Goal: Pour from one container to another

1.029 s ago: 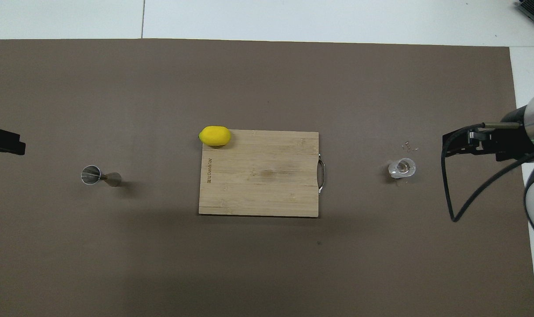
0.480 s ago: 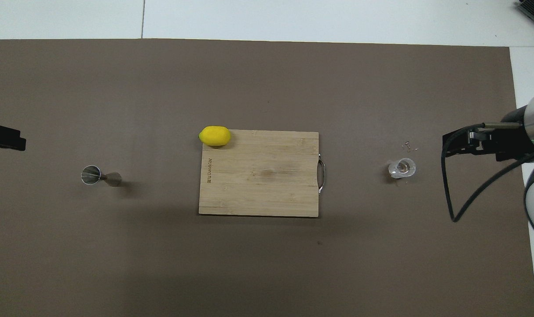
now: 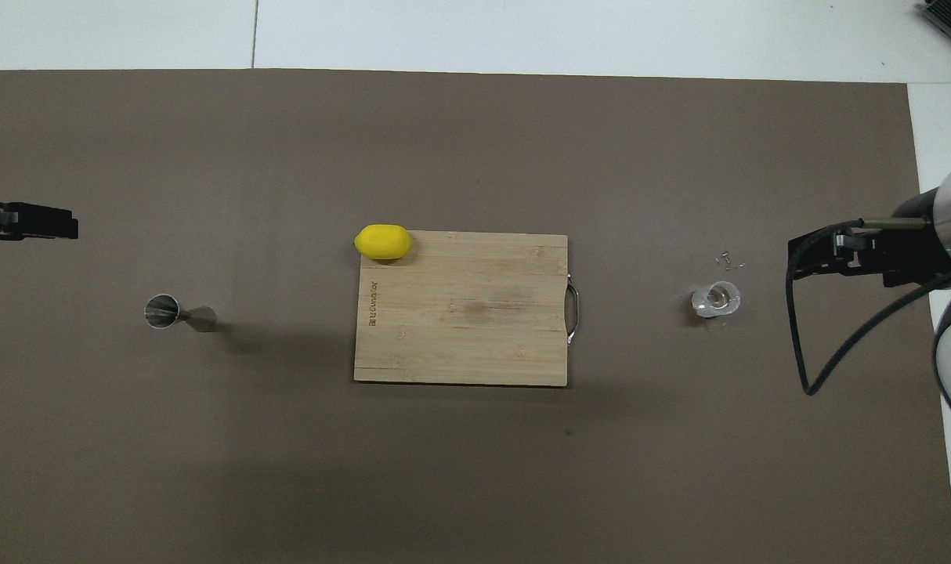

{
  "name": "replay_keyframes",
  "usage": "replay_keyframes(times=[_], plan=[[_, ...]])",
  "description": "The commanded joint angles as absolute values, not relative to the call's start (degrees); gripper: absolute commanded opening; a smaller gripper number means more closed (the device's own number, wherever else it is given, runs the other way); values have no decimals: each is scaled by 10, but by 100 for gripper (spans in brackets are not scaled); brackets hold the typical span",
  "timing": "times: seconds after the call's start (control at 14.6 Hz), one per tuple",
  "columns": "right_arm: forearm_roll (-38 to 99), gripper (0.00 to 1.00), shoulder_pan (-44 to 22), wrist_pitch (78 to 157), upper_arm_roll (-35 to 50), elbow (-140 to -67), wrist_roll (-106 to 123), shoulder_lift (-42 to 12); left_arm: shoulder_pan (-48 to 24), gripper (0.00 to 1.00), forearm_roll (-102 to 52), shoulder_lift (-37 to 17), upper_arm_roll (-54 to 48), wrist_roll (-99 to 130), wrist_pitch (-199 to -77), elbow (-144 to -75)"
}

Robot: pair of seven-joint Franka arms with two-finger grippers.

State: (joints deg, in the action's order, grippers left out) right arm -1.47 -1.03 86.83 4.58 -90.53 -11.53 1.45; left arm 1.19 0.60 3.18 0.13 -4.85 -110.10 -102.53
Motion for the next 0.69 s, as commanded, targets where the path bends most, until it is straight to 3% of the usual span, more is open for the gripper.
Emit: replay_keyframes(times=[0.0,0.27,0.62], plan=[[-17,100,-4,863,48,-908,-105,16,11,100,3,30,-1,-28,-1165,-1049],[-17,100,-4,863,48,-908,-104,16,-8,100,3,-1,-2,-18,-1325,-1089],[-17,100,-2,832,47,-908,-100,19,-8,100,3,-32,-1,-18,-1350,-1098]])
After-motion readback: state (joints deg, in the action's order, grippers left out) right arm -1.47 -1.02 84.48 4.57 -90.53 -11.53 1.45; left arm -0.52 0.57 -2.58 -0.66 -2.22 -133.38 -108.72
